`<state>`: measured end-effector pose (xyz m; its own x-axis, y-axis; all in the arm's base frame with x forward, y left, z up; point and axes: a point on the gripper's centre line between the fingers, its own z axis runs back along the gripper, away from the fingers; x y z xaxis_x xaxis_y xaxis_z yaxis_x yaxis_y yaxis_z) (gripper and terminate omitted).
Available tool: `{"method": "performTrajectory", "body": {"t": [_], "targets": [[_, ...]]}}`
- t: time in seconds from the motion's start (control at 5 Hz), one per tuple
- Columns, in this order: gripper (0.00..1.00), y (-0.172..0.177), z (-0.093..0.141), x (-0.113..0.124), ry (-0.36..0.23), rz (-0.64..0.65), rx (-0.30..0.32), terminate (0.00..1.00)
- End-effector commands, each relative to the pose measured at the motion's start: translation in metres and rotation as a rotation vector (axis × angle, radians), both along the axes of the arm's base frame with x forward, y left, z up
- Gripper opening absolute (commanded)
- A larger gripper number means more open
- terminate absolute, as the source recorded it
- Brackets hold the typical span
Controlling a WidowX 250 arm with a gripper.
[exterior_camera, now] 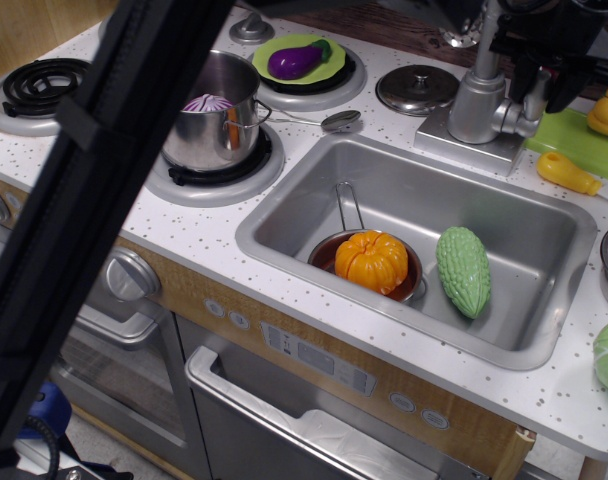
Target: Turn lever vertical to front
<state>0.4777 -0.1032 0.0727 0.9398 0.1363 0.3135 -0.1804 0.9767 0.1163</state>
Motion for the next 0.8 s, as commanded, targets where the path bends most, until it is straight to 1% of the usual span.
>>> {"method": "performTrajectory", "body": {"t": [0.0,0.2,0.4,0.6], "targets": [[0.0,-0.009,0.016,-0.004,-0.028,-0.011,-0.106,0.0],[0.0,-0.011,0.005,-0.01,-0.005,-0.006,-0.153,0.0],[0.0,-0.018,-0.002,-0.016,0.01,-0.006,-0.136,0.0],[0.0,-0.026,-0.012,-0.023,0.038,-0.012,-0.119,0.0]]}}
